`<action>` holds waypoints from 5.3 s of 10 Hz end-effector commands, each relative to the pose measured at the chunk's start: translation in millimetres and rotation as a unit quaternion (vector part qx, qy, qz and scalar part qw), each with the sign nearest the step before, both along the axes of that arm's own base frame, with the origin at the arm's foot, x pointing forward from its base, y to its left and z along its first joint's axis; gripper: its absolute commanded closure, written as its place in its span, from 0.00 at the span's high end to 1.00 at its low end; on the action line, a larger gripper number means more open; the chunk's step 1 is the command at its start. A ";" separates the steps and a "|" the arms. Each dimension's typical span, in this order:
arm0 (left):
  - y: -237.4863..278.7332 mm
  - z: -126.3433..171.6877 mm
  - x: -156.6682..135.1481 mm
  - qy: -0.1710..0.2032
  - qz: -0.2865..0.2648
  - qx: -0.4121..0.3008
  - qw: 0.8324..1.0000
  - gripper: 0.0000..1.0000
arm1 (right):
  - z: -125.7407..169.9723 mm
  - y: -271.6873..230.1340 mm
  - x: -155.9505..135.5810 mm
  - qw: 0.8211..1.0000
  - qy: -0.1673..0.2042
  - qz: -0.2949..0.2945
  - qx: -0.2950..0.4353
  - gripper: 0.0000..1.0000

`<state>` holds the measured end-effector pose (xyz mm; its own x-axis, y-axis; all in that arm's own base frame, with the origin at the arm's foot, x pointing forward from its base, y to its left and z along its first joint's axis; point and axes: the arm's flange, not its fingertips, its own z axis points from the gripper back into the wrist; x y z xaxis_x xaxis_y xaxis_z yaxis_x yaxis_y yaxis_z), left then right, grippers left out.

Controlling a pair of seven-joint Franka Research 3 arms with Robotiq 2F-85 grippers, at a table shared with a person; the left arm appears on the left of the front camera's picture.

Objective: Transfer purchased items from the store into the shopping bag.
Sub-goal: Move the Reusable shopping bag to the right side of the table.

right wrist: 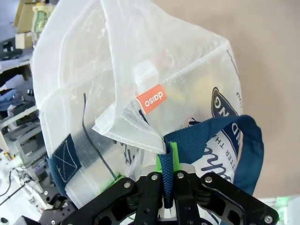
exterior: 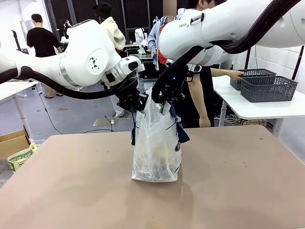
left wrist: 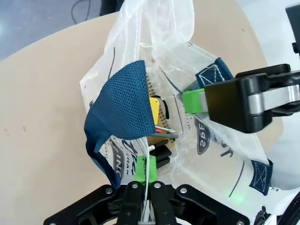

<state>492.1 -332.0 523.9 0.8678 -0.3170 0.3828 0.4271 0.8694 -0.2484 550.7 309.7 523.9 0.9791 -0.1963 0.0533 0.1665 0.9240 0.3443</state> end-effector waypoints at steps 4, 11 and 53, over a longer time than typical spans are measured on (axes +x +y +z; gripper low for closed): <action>-6.1 -3.3 2.8 0.008 0.013 -0.016 1.000 0.00 | 0.0 7.9 -2.7 1.000 0.010 -0.017 0.001 0.00; -20.0 -11.8 3.7 0.005 0.043 -0.052 0.998 0.00 | 1.0 21.2 -5.3 0.999 0.029 -0.036 0.029 0.00; -25.0 -10.1 -24.4 -0.031 0.017 -0.064 0.997 0.00 | -5.8 26.0 0.3 0.997 0.048 -0.002 0.068 0.00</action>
